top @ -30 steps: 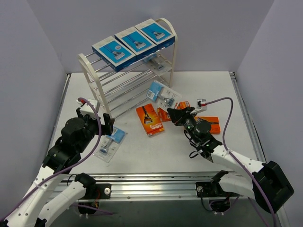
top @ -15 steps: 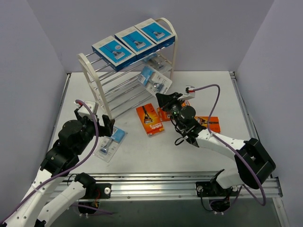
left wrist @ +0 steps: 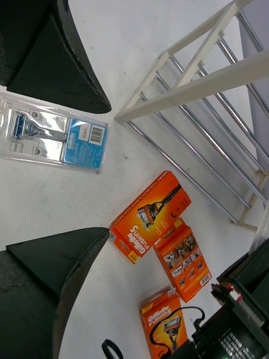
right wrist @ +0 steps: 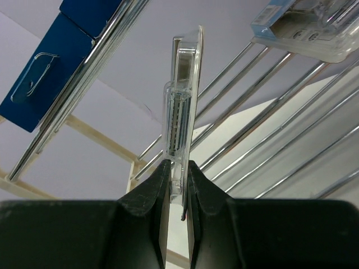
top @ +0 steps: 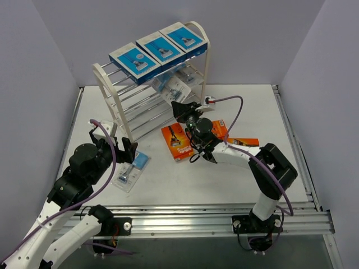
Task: Place and organize the shaving razors onto the shelf
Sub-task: Place the shaving razor onto shelf
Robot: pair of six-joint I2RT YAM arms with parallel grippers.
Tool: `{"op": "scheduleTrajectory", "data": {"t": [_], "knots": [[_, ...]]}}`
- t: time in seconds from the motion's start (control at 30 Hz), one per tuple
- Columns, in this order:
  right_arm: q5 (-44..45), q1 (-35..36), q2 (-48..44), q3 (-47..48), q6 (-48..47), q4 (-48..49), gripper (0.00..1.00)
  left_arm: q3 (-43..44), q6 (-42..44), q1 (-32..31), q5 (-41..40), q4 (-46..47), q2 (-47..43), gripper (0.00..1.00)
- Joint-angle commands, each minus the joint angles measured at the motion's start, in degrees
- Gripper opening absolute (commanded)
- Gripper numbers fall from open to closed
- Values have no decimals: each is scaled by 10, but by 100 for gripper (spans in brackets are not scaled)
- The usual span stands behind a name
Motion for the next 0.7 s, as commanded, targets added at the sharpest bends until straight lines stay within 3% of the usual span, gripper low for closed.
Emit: {"op": "scheduleTrajectory", "data": {"t": [0.0,0.67], "knots": [[26,6,26,53,21,96,0,2,-3,-11,-11,16,-4,91],[106,20,208,207,71,162,0,-5,10,-40,-53,15,0,91]]}}
